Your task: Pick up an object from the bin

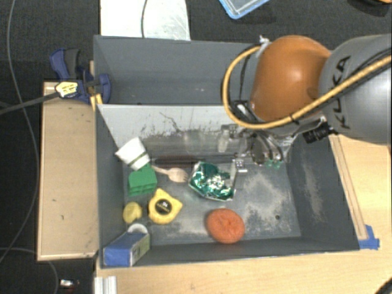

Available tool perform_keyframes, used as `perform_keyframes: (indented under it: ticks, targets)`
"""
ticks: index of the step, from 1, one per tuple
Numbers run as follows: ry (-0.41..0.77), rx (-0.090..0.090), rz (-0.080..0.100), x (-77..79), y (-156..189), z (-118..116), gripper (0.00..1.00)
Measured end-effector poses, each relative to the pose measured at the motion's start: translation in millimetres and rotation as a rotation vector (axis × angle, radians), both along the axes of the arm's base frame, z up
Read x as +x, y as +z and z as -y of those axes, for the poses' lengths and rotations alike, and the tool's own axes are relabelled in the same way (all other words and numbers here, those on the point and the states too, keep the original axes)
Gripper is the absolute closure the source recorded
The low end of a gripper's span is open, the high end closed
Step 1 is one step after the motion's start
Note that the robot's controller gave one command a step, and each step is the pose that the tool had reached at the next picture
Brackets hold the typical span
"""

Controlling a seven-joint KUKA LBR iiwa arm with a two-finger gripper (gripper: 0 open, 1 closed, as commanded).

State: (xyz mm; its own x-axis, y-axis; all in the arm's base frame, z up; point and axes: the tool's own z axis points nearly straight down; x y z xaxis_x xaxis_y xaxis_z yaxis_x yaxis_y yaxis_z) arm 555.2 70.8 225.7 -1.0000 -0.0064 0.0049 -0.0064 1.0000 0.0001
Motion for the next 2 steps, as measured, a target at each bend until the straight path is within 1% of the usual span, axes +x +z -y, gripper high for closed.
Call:
perform_keyframes:
  ticks: [1, 2]
  targets:
    - [-0.003, 0.001, 0.008, 1.5, 4.7, 0.5, 0.00]
    - [-0.086, 0.002, 0.013, 11.2, -75.4, 12.7, 0.00]
